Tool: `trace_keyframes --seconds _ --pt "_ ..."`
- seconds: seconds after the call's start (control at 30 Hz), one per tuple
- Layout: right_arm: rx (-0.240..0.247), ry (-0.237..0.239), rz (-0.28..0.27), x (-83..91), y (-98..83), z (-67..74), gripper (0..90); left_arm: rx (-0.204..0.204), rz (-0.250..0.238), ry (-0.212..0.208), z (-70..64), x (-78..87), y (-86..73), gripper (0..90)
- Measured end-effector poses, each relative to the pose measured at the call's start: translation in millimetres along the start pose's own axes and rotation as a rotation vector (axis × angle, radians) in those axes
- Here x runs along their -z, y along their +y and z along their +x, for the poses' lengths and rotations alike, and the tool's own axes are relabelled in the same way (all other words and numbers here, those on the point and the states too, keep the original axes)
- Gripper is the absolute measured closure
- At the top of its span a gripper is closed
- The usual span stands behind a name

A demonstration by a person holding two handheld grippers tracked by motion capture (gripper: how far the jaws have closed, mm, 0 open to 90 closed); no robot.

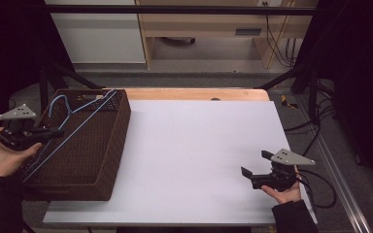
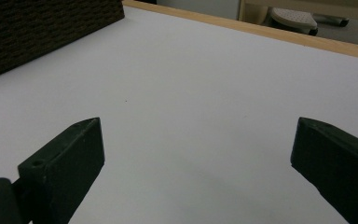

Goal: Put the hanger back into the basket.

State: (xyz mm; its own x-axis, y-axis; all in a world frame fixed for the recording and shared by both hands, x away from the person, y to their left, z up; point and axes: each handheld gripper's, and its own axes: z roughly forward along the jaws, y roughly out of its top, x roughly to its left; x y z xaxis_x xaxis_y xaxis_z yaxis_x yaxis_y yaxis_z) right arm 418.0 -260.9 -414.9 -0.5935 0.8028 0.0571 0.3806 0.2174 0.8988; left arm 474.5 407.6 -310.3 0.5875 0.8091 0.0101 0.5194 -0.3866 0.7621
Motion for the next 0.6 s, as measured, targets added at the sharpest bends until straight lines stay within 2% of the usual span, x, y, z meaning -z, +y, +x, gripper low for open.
trace_keyframes --seconds 0.07,0.17,0.47,0.6 --pt "-0.001 -0.001 0.002 -0.4 0.0 0.2 3.2 -0.004 -0.004 -0.003 -1.4 -3.4 -2.1 87.2" --pt "-0.002 0.000 0.005 -0.6 -0.2 0.6 3.2 -0.024 0.020 -0.002 -3.8 -11.8 -3.0 87.2" --pt "0.001 0.001 0.004 -1.1 -0.4 0.7 3.2 -0.018 0.063 0.013 -1.2 -43.2 -12.9 87.2" --pt "0.001 0.002 0.003 -1.2 -0.4 0.8 3.2 0.005 0.074 0.008 -1.4 -52.4 -19.1 87.2"
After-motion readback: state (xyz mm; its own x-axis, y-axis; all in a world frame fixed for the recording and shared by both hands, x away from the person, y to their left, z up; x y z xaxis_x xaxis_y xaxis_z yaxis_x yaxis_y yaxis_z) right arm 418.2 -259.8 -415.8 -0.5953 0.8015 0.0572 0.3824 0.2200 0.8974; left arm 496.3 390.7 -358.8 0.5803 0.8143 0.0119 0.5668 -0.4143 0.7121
